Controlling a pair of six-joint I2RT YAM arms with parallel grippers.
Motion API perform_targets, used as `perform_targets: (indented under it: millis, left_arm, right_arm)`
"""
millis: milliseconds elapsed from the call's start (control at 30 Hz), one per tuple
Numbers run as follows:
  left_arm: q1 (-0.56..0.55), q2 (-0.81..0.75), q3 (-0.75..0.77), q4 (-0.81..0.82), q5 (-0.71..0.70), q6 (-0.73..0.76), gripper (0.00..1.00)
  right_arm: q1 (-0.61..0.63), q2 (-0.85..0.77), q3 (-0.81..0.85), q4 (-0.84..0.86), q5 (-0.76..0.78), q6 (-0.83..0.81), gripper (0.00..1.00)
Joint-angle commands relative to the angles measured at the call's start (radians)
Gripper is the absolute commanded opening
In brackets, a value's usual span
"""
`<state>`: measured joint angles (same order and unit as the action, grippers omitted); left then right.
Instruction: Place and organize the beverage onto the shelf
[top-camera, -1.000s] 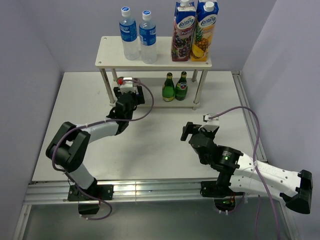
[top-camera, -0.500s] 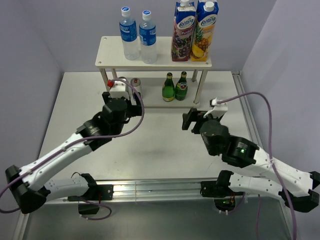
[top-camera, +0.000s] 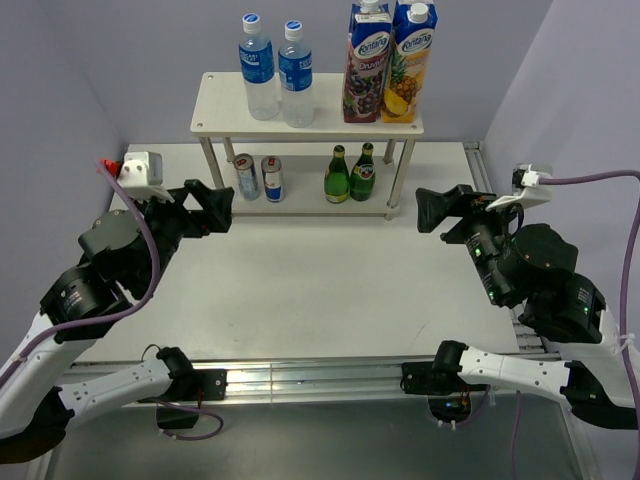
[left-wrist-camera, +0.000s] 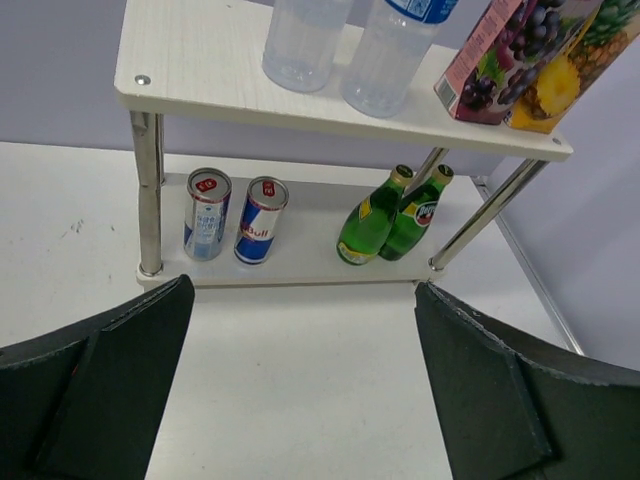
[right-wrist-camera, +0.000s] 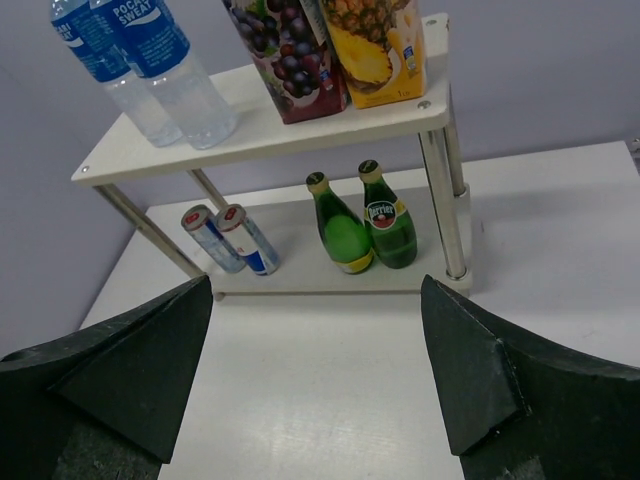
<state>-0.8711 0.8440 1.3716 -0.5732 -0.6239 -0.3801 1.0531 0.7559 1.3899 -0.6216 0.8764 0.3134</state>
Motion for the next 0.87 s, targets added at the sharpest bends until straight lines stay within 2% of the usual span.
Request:
perform_targets:
  millis: [0,767,833]
  left_arm:
    - [0.001,-0.02,-0.048,0.03,0.056,0.041,0.99]
    - [0.001,-0.037,-0.103,0.052,0.018,0.055,0.99]
    - [0.001,-0.036,-0.103,0.053,0.015,0.053,0.99]
  right_arm:
    - [-0.004,0.017,0.037,-0.047,0.001,-0.031,0.92]
    - [-0.004,0.04,0.008,0.009,-0.014,-0.049,0.91]
    - [-0.004,0.04,-0.003,0.026,-0.013,-0.062,0.93]
